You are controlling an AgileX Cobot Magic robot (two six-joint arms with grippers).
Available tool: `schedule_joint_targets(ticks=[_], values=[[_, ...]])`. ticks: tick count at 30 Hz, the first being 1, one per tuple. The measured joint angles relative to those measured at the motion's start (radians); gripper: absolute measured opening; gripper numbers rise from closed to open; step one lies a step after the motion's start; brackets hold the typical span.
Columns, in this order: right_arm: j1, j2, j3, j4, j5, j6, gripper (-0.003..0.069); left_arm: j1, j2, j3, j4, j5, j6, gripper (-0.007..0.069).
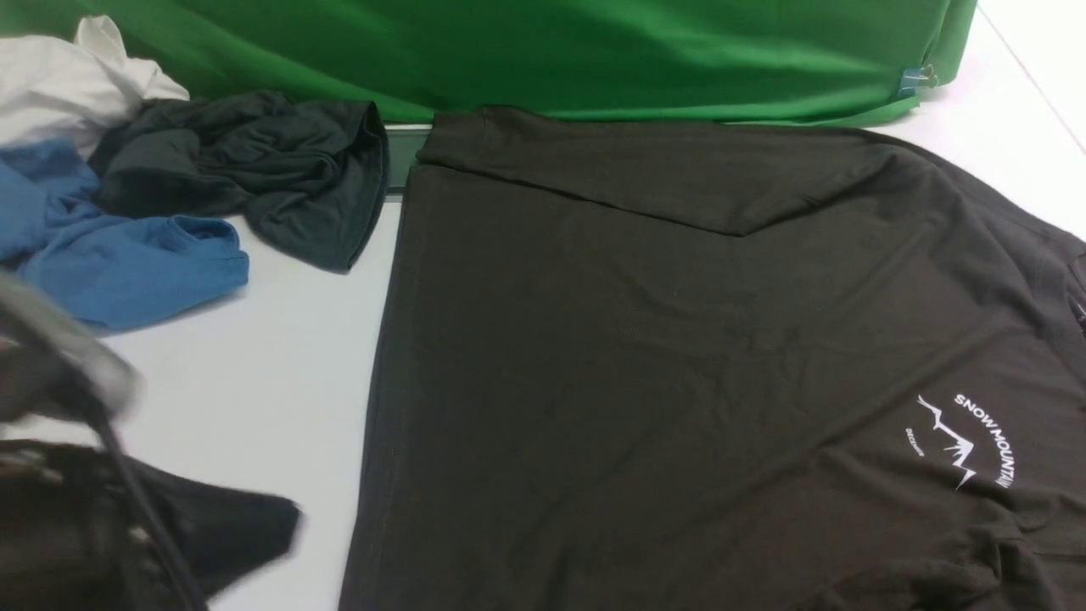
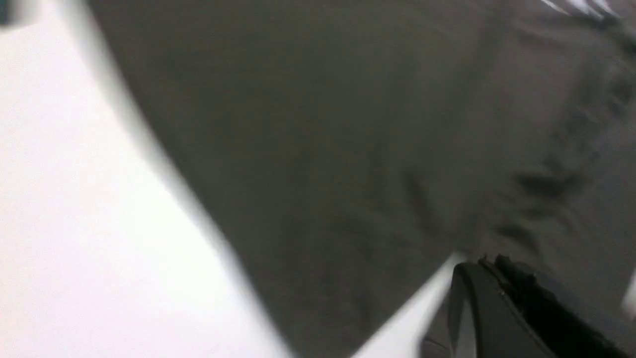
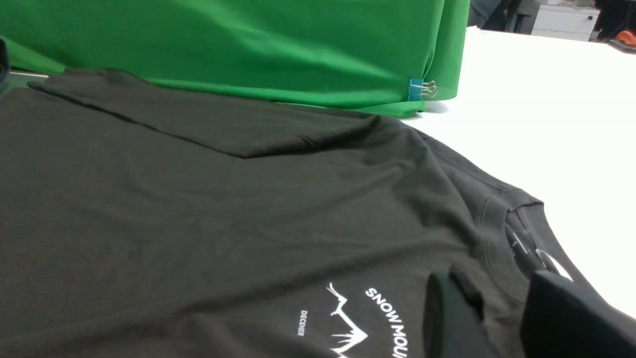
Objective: Fold a long-sleeved shirt on a white desktop.
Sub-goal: 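Grasp the left edge of the dark T-shirt lying flat on the table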
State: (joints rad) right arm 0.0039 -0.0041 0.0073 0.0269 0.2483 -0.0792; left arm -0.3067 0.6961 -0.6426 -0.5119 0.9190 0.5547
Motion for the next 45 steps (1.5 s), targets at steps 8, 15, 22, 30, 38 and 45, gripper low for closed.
schedule_joint_targets(ticks=[8,15,22,30,38,45], values=[[0.000,0.000,0.000,0.000,0.000,0.000,0.0241,-0.322,0.179,-0.001,0.063,-0.076,0.024,0.0021],[0.000,0.000,0.000,0.000,0.000,0.000,0.0241,-0.465,0.353,-0.002,0.093,-0.166,0.076,0.0021],[0.000,0.000,0.000,0.087,-0.120,0.156,0.0241,-0.659,0.414,-0.002,0.114,-0.154,0.077,0.0021],[0.009,0.001,-0.013,0.162,-0.301,0.520,0.0223,-0.862,0.494,-0.005,0.172,-0.167,0.018,0.0040],[0.188,0.217,-0.380,0.160,0.138,0.284,0.0172,-0.888,0.666,-0.007,0.202,-0.237,0.026,0.0288],[0.277,0.442,-0.599,0.105,0.293,0.190,0.0183,-0.888,0.768,-0.007,0.267,-0.247,0.033,0.0504]])
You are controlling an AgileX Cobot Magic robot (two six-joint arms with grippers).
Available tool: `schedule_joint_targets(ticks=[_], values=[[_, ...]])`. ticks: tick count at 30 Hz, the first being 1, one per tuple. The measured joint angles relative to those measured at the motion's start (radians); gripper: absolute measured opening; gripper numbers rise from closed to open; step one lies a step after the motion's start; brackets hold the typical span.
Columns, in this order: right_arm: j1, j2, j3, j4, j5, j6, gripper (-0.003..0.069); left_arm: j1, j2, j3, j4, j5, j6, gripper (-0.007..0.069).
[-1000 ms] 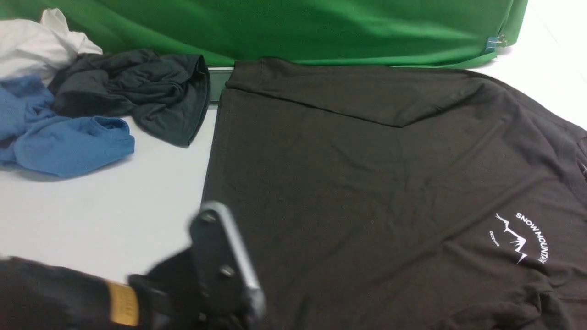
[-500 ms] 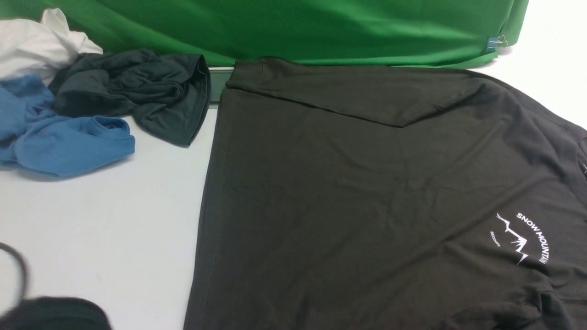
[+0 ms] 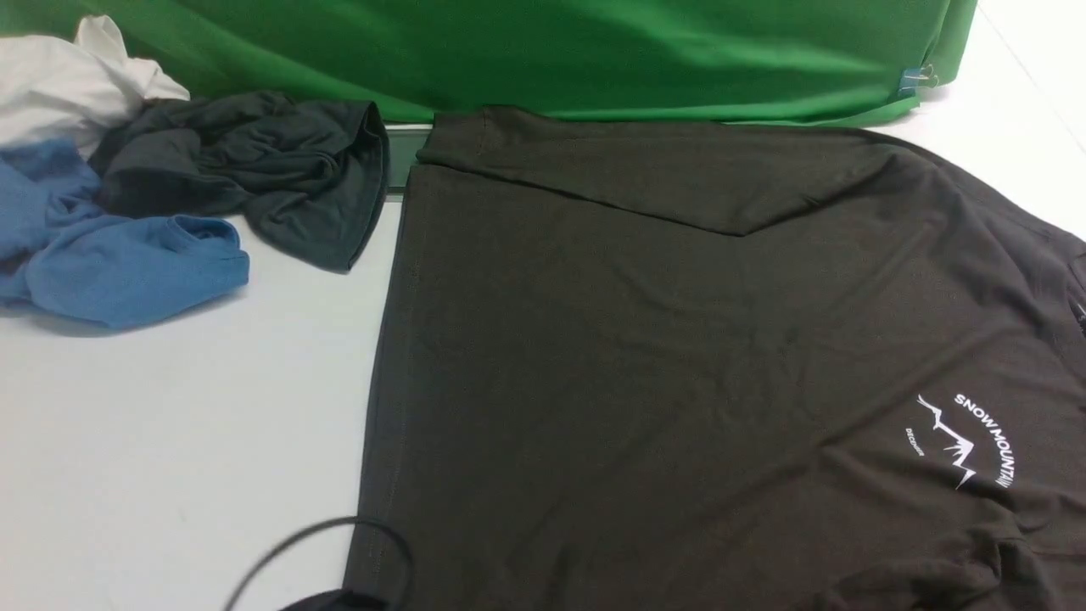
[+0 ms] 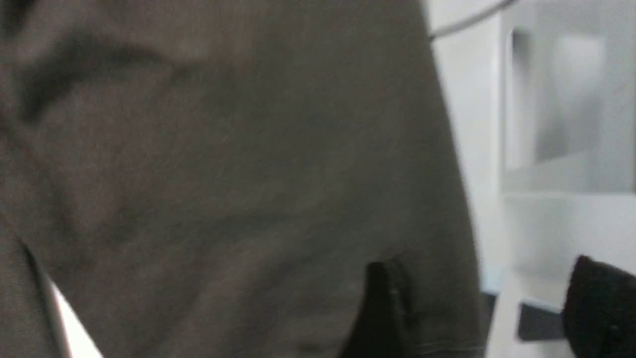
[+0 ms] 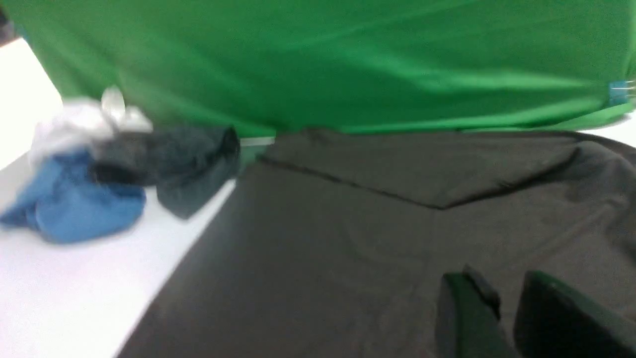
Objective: Fold a long-sleeved shirt on a white desktop.
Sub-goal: 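Grasp the left edge of the dark T-shirt lying flat on the table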
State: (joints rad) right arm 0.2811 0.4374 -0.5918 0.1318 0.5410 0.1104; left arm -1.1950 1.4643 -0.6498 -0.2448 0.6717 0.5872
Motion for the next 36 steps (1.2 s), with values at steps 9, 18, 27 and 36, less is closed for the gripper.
schedule_joint_targets(ticks=[9,18,27,36], values=[[0.010,0.144,-0.057,-0.011,0.023,-0.081,0.0193,0.000,0.059,0.000,0.139,-0.021,-0.024,0.0459],[0.010,0.145,-0.061,-0.012,0.042,-0.094,0.0199,-0.009,0.070,0.008,0.136,-0.017,-0.089,0.0074],[0.010,0.159,-0.166,-0.013,0.275,-0.206,0.0202,0.004,0.012,-0.003,0.275,0.032,-0.154,0.0043],[0.070,0.312,-0.225,0.019,0.560,-0.371,0.0225,0.121,-0.106,-0.042,0.251,0.069,-0.146,0.0043]])
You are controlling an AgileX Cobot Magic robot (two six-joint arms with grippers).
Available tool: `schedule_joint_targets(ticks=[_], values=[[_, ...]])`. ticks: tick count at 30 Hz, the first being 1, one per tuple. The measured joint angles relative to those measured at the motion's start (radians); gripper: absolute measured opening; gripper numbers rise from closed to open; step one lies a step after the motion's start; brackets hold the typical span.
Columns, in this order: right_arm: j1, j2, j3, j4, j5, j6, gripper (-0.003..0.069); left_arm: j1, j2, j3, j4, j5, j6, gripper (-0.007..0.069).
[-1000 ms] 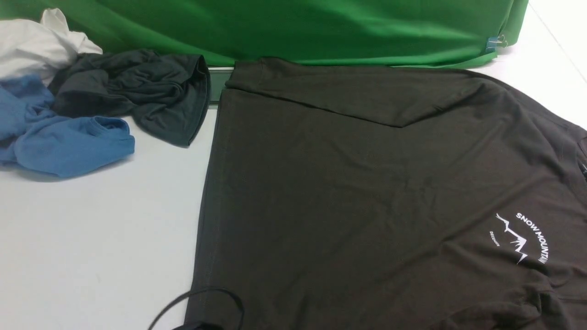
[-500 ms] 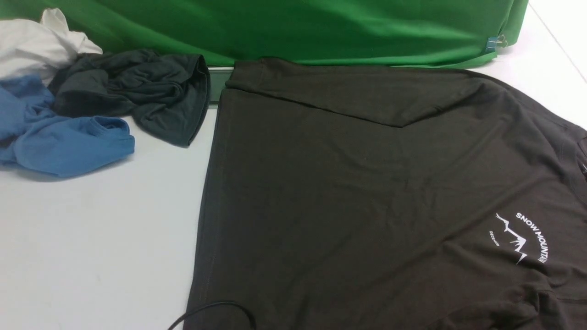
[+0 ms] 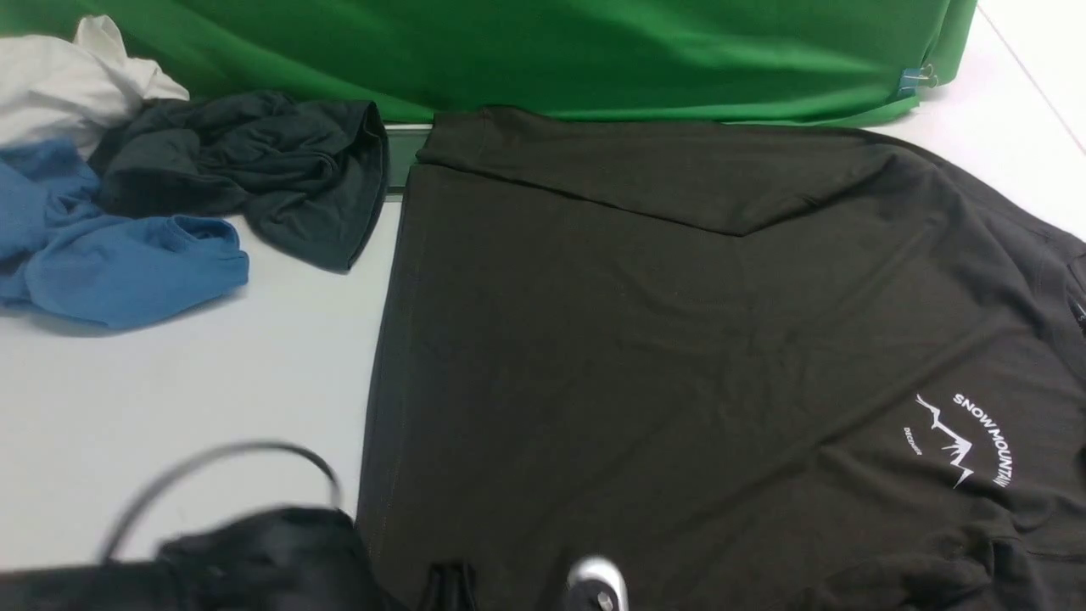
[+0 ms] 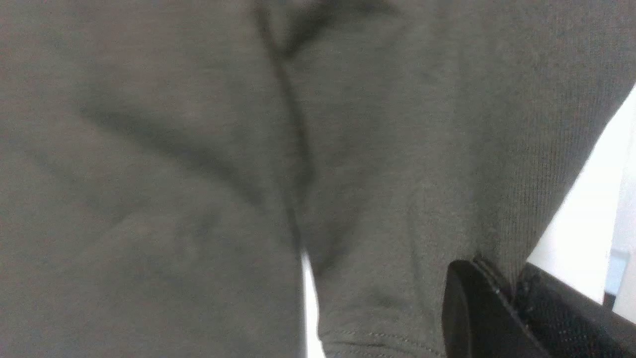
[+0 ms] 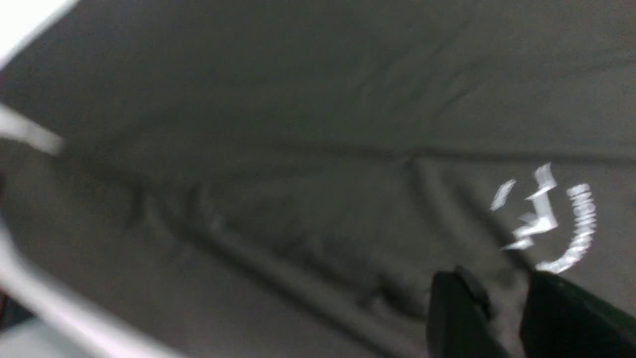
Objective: Fold a long-sleeved shirt on a white desktop.
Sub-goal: 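Grasp the left edge of the dark T-shirt lying flat on the table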
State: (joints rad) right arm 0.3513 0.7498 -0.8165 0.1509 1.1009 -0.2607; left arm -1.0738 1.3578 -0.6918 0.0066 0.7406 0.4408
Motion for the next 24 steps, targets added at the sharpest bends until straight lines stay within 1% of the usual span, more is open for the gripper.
schedule_joint_targets(ticks=[2,3,4,5,6,7,8,9,10,13,14,15,16,17,20,24], values=[[0.047,0.026,0.004,0.004,0.020,-0.037,0.0227,0.011,-0.015,0.000,-0.012,0.004,0.007,0.0043],[0.089,0.043,0.013,0.004,0.035,-0.055,0.0230,0.012,-0.025,0.000,-0.017,0.005,0.008,0.0043],[0.096,0.046,0.018,0.004,0.040,-0.061,0.0230,0.013,-0.027,0.000,-0.018,0.005,0.008,0.0043],[0.171,0.071,0.056,-0.001,0.049,-0.085,0.0244,0.017,-0.041,0.000,-0.035,0.006,0.010,0.0043],[0.198,0.081,0.083,-0.005,0.050,-0.100,0.0253,0.018,-0.047,0.000,-0.041,0.007,0.010,0.0043],[0.263,0.098,0.131,-0.024,0.047,-0.123,0.0283,0.019,-0.054,0.000,-0.054,0.009,0.011,0.0042],[0.300,0.111,0.173,-0.041,0.040,-0.143,0.0307,0.019,-0.061,0.000,-0.061,0.011,0.012,0.0042],[0.319,0.116,0.182,-0.046,0.037,-0.148,0.0314,0.019,-0.063,0.000,-0.063,0.012,0.012,0.0042],[0.374,0.134,0.230,-0.086,0.018,-0.173,0.0365,0.019,-0.072,0.000,-0.071,0.015,0.012,0.0042],[0.503,0.175,0.347,-0.206,-0.075,-0.205,0.0480,0.019,-0.092,-0.008,-0.074,0.030,0.013,0.0042],[0.524,0.184,0.361,-0.224,-0.102,-0.207,0.0495,0.019,-0.096,-0.014,-0.075,0.039,0.014,0.0042],[0.524,0.187,0.366,-0.229,-0.110,-0.207,0.0495,0.019,-0.096,-0.015,-0.075,0.039,0.014,0.0042],[0.554,0.206,0.399,-0.258,-0.172,-0.210,0.0510,0.019,-0.101,-0.029,-0.076,0.056,0.018,0.0042],[0.559,0.217,0.417,-0.266,-0.212,-0.210,0.0511,0.019,-0.104,-0.036,-0.076,0.058,0.018,0.0042],[0.565,0.267,0.447,-0.314,-0.307,-0.202,0.0508,0.019,-0.106,-0.047,-0.079,0.065,0.018,0.0042],[0.568,0.351,0.453,-0.390,-0.359,-0.163,0.0495,0.019,-0.106,-0.050,-0.082,0.084,0.018,0.0042]])
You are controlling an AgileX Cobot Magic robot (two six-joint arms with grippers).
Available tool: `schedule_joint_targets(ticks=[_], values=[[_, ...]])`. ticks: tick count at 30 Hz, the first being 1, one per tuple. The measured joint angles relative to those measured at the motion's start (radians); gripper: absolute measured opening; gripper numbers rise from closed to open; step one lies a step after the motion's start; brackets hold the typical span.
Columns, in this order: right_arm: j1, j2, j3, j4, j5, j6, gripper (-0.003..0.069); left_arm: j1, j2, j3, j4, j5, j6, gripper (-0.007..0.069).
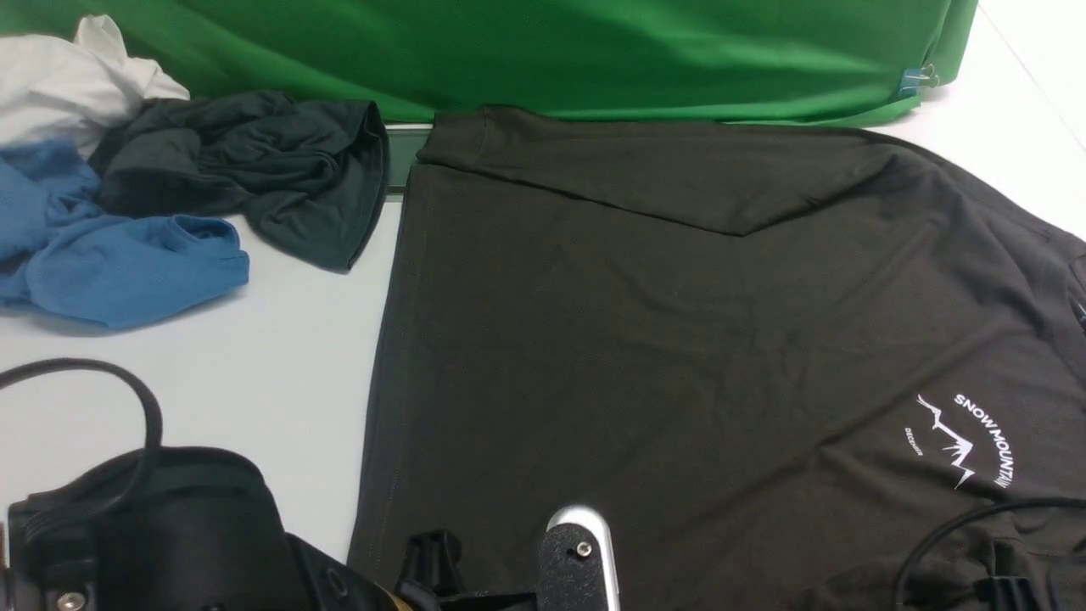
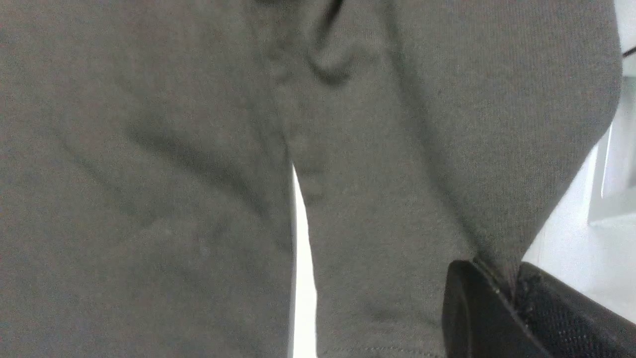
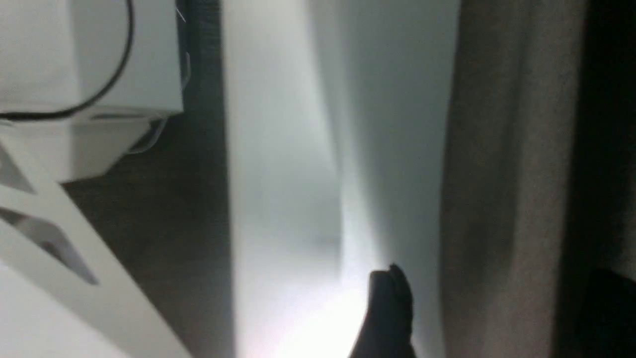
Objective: Fold a long-sleeved shirt on a white desktop.
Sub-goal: 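Grasp the left edge of the dark T-shirt lying flat on the table, then fold the left side of the black T-shirt inward over its body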
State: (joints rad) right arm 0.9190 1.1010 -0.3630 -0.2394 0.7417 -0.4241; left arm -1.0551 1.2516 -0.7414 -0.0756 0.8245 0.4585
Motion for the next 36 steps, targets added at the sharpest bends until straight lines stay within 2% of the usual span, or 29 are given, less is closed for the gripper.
schedule_joint_targets(ticks=[1,6,7,8,9,13,14,22,27,36], values=[[0.000,0.000,0.000,-0.002,-0.001,0.003,0.0494,0.000,0.000,0.000,0.000,0.001,0.000,0.0042],[0.000,0.087,0.000,-0.022,-0.004,0.013,0.0391,0.000,0.000,0.000,0.000,0.013,0.001,0.0042],[0.000,0.094,0.000,-0.025,-0.005,0.013,0.0355,0.000,0.000,0.000,0.000,0.017,0.001,0.0042],[0.000,0.099,0.000,-0.026,-0.006,0.013,0.0279,0.000,0.000,0.000,0.000,0.025,0.002,0.0042],[0.000,0.099,0.000,-0.027,-0.006,0.013,0.0269,0.000,0.000,0.000,0.000,0.026,0.003,0.0042],[0.000,0.099,-0.002,-0.032,0.006,0.013,0.0082,0.000,-0.001,0.000,0.000,0.035,0.004,0.0042],[0.000,0.099,-0.008,-0.034,0.018,0.019,0.0055,0.000,-0.003,0.000,0.000,0.036,0.004,0.0042],[0.000,0.042,-0.163,-0.092,0.203,0.203,0.0039,0.030,-0.058,-0.064,0.000,0.064,-0.067,0.0042],[-0.010,0.040,-0.214,-0.188,0.221,0.294,0.0039,0.148,-0.052,-0.139,0.000,0.064,-0.065,0.0042],[-0.276,0.067,-0.269,-0.206,0.004,0.268,0.0039,0.403,0.068,-0.261,-0.109,0.030,0.043,0.0042]])
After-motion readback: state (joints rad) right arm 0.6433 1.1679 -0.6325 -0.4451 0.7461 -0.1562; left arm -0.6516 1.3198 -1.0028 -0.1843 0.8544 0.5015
